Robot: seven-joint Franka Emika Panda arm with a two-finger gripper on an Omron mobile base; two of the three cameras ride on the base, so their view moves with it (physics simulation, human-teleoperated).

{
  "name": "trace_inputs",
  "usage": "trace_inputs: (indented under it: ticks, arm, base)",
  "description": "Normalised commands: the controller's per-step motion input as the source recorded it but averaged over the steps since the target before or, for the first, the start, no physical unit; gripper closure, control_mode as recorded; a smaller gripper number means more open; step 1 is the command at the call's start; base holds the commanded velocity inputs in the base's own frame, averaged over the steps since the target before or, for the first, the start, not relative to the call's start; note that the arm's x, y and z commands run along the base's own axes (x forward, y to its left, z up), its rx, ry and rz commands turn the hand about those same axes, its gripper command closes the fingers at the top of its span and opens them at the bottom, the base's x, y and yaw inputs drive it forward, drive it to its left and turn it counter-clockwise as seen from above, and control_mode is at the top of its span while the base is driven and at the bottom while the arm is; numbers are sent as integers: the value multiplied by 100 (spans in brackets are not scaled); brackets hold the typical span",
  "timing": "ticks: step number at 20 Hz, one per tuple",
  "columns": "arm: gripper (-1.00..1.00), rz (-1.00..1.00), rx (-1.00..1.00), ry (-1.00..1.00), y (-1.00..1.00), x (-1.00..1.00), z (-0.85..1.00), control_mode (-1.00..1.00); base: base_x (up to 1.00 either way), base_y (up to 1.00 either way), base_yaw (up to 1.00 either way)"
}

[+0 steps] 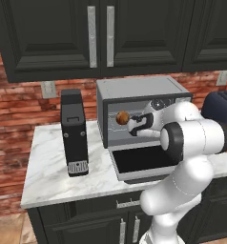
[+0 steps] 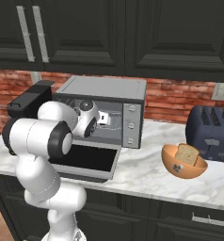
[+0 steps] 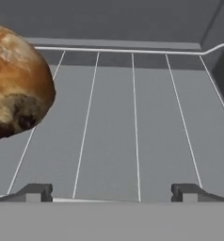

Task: Pick up the heated bread from the toaster oven and place it in the bowl. Then move the bread bowl to the dining counter.

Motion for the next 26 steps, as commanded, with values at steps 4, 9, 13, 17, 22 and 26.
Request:
trace_inputs:
  ticks: [4, 9, 13, 17, 22, 26]
  arm:
    - [-100, 0, 0, 20, 0, -3, -27, -100]
    - [-100, -2, 0, 23, 0, -36, -37, -100]
    - [-100, -4, 0, 17, 0, -78, -42, -100]
    - [-100, -6, 2, 14, 0, -100, -45, -100]
    - [-100, -8, 4, 15, 0, -100, -45, -100]
    - [-100, -8, 5, 15, 0, -100, -43, -100]
  base:
    - [0, 0, 0]
    - [0, 0, 0]
    - [0, 0, 0]
    - [0, 0, 0]
    - [0, 0, 0]
    - [0, 0, 0]
